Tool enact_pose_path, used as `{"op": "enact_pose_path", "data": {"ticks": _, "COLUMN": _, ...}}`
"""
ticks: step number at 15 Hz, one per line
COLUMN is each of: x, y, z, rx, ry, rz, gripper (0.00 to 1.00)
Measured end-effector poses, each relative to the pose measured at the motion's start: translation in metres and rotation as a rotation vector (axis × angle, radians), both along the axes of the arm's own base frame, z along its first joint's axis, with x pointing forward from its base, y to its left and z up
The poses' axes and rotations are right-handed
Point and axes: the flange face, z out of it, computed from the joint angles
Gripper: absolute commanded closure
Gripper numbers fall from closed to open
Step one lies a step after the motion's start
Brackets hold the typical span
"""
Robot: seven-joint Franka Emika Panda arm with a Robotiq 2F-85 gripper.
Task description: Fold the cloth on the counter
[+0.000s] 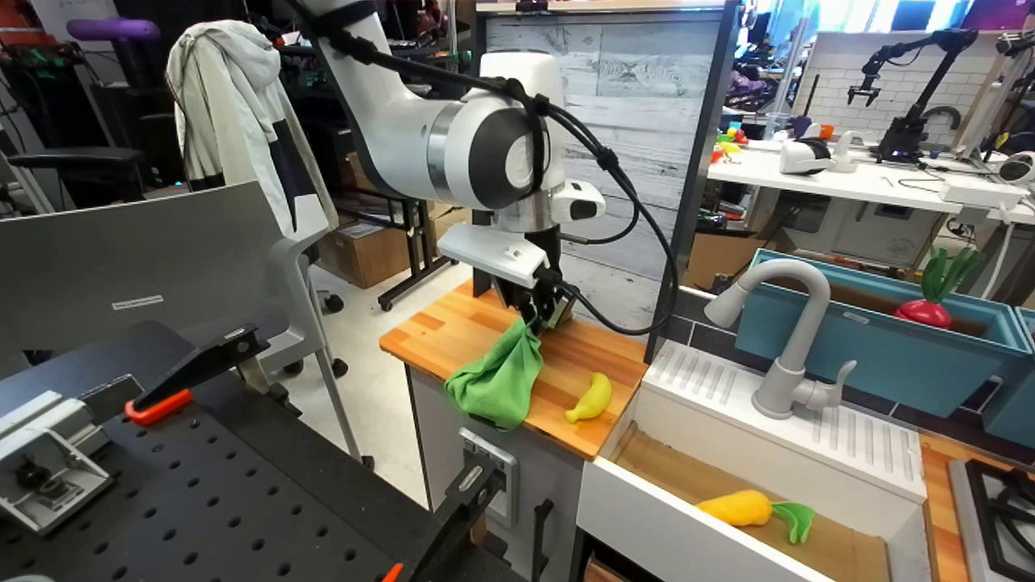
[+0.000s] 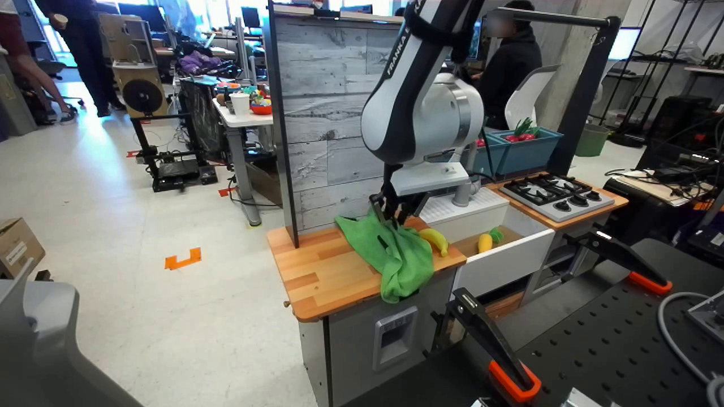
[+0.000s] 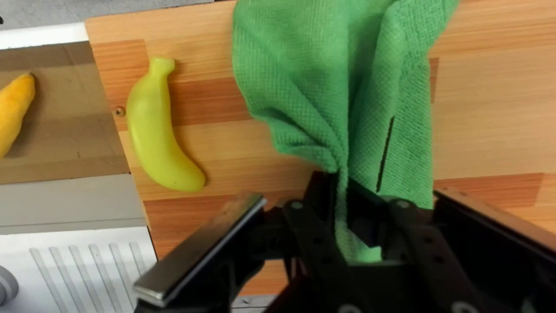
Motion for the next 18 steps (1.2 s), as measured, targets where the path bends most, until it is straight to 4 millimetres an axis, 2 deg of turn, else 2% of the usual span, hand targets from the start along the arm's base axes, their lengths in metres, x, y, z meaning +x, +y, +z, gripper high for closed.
{"op": "enact_pose_path", "data": {"ticks": 3, "x": 0.0, "y": 0.02, "z": 0.009, "rx": 0.0, "ry": -0.008, "rz": 0.027, "gripper": 0.97}}
{"op": "enact_pose_path", "data": {"ticks": 10, "x": 0.001, "y": 0.055, "z": 0.007, "rx": -0.009, "ry": -0.013, "rz": 0.086, "gripper": 0.97}}
{"op": "enact_pose_path", "data": {"ticks": 14, "x": 0.006, "y": 0.067, "z": -0.005, "rx": -0.01, "ry": -0.016, "rz": 0.106, "gripper": 0.97}}
{"op": "enact_pose_path", "data": {"ticks": 18, "x": 0.01, "y": 0.079, "z": -0.03, "rx": -0.014, "ry": -0.013, "rz": 0.125, "gripper": 0.97}}
